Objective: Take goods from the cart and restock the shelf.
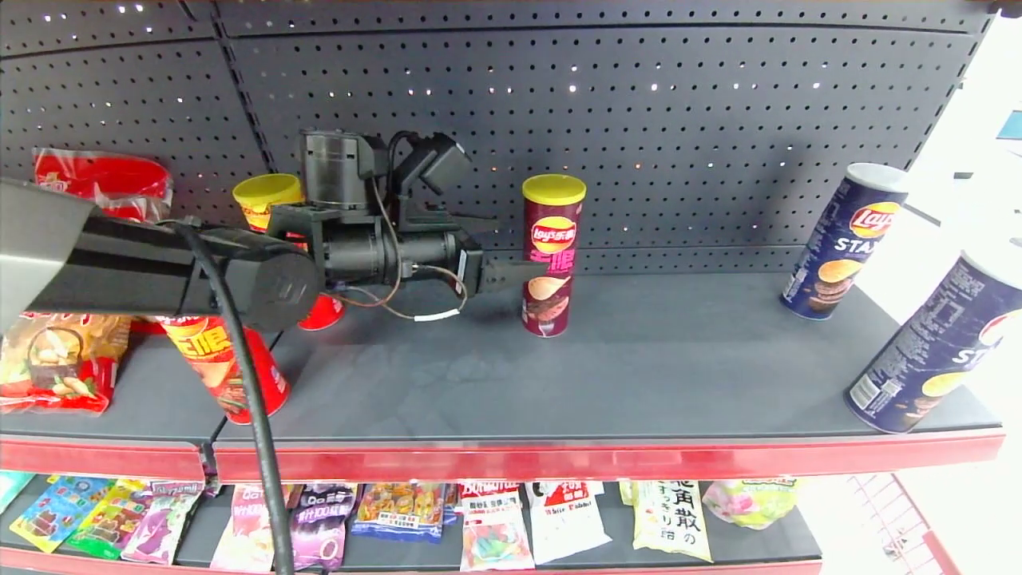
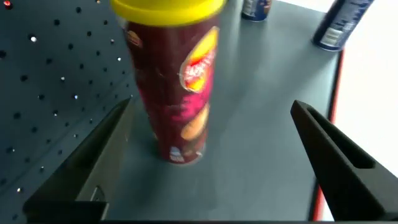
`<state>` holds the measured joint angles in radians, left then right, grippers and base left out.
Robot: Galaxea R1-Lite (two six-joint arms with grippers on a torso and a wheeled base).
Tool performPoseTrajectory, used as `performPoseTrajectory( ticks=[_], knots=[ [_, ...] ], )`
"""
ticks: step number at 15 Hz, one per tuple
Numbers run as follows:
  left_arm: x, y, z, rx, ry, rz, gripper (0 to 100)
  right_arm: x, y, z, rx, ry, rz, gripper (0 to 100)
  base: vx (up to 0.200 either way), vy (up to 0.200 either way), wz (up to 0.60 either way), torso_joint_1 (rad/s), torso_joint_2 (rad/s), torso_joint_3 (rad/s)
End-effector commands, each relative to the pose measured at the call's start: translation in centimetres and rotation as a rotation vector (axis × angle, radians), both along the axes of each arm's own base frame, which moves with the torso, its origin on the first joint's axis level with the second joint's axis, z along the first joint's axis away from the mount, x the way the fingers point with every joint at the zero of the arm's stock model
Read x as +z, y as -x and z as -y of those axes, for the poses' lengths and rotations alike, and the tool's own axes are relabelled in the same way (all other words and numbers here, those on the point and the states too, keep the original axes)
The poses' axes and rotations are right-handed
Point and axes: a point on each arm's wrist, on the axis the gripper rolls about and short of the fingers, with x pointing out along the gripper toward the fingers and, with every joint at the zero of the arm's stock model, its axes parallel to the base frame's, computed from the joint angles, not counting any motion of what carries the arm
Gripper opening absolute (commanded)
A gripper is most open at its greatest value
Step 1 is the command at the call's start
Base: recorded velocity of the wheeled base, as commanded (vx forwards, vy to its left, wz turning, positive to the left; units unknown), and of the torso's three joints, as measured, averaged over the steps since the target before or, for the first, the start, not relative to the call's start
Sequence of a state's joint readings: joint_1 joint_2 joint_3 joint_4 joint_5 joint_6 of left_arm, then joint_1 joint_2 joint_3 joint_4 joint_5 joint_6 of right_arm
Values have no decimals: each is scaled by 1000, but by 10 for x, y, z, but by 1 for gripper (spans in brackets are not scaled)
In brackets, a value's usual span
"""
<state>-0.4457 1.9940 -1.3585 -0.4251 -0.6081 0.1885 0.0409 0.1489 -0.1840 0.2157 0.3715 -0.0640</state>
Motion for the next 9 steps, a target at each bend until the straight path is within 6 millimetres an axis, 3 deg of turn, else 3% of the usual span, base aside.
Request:
performPoseTrajectory(
  ticks=[1, 9],
  knots=[
    [-6, -17, 1, 14, 0, 0, 100, 0, 0, 0, 0, 1, -3, 0, 0, 0, 0, 0, 0, 0],
    [-9, -39, 11, -10, 24, -1, 100, -1, 0, 0, -10, 3, -6, 0, 0, 0, 0, 0, 0, 0]
  ],
)
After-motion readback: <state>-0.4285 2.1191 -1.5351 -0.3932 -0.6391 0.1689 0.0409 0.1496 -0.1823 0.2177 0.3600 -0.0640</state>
